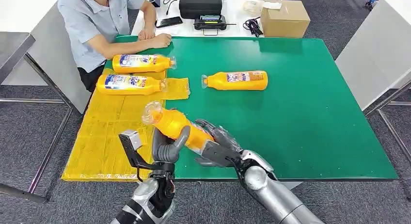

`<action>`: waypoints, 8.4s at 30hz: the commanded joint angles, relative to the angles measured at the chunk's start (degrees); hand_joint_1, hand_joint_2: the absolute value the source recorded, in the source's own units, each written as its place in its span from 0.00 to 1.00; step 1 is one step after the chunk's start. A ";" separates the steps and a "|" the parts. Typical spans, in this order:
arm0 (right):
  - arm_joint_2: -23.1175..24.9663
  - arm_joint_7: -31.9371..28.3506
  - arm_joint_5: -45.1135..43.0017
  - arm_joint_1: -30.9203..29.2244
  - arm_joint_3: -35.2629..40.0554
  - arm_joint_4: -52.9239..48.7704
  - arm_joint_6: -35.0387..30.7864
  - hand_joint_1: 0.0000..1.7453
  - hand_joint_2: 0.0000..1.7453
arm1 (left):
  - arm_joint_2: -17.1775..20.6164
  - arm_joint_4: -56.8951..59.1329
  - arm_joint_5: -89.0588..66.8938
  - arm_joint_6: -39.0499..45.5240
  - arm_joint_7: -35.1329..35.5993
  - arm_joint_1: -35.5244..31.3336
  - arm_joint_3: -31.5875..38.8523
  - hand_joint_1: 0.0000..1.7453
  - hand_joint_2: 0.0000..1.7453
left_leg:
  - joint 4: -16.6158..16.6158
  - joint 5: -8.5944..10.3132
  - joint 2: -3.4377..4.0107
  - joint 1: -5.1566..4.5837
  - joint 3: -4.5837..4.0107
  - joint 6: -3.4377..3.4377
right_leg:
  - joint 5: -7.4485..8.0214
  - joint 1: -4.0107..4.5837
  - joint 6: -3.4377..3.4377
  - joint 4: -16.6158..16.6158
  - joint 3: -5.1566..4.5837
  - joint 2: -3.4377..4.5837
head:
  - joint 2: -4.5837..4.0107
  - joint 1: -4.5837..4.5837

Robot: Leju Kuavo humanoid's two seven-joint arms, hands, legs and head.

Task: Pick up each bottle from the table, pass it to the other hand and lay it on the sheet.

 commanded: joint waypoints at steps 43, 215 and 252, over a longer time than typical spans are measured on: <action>4.04 -5.25 5.73 10.84 -23.58 0.87 -4.87 0.00 1.00 | 12.53 25.56 -119.68 6.60 41.47 -13.84 7.19 1.00 1.00 | -0.02 -0.01 0.03 0.07 0.12 -0.14 | -0.04 0.07 -0.12 -0.01 0.07 0.00 | 0.00 0.00; -6.75 -4.49 0.42 5.43 -23.79 0.18 6.68 1.00 1.00 | 1.71 4.37 -11.08 5.10 1.87 2.41 -0.60 0.00 1.00 | -0.02 -0.04 0.12 0.04 0.68 -0.11 | 0.05 0.06 -0.09 -0.08 0.63 0.07 | 0.00 0.00; -4.21 -3.33 -7.36 -5.14 -4.47 12.57 14.84 1.00 1.00 | 3.25 5.71 5.82 -9.90 7.66 -1.38 -5.76 0.00 1.00 | -0.01 0.01 0.06 -0.05 0.16 -0.01 | 0.04 -0.05 -0.01 -0.04 0.15 0.06 | 0.00 -0.02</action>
